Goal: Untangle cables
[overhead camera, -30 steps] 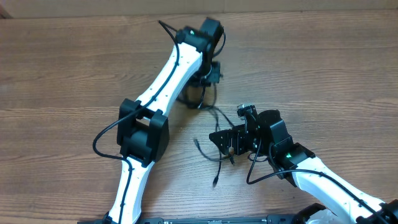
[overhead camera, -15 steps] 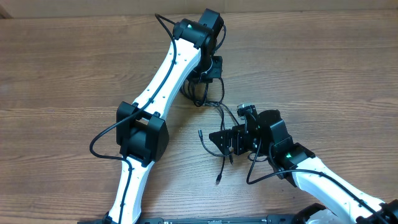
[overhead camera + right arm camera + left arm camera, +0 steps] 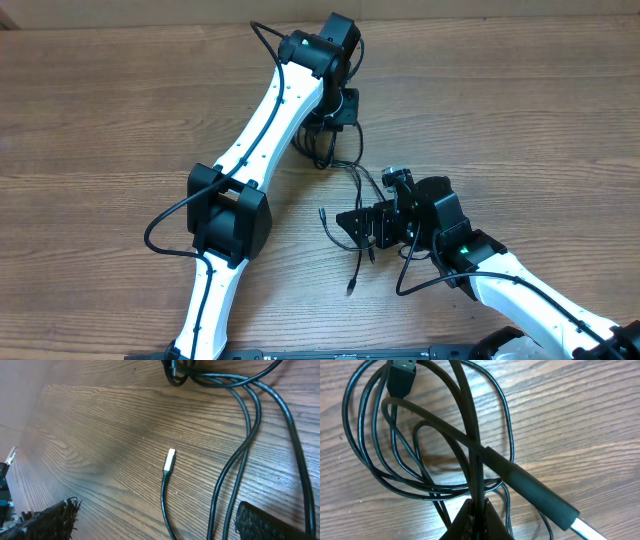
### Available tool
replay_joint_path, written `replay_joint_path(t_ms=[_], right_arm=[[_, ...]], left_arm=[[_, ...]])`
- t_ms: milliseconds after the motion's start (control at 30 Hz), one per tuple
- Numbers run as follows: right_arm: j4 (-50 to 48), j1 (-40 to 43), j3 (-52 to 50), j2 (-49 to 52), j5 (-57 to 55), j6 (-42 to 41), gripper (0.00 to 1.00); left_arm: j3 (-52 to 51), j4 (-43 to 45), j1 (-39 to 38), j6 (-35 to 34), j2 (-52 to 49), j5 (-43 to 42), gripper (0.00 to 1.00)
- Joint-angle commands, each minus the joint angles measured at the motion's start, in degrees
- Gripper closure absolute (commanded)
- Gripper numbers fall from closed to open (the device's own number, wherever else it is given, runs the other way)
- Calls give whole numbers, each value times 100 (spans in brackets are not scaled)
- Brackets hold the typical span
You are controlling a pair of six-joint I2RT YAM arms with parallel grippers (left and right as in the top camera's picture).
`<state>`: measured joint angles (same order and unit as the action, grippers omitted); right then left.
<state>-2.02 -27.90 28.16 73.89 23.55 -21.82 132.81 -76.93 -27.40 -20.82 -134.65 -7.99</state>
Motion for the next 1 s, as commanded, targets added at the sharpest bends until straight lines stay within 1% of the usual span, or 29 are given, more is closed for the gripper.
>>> replay_joint_path(t_ms=[0,533,967], right_arm=[[-46,-22,-7,13,-35,-105,0],[-68,-22,-7,13,-35,-236,0],[-68,-22,-7,13,-37,-234,0]], left_arm=[[155,90,-50,92,28,-85,96],[114,308,-203,90,-2,-81,96],[-74,695,-232,90,-7,-39,96]])
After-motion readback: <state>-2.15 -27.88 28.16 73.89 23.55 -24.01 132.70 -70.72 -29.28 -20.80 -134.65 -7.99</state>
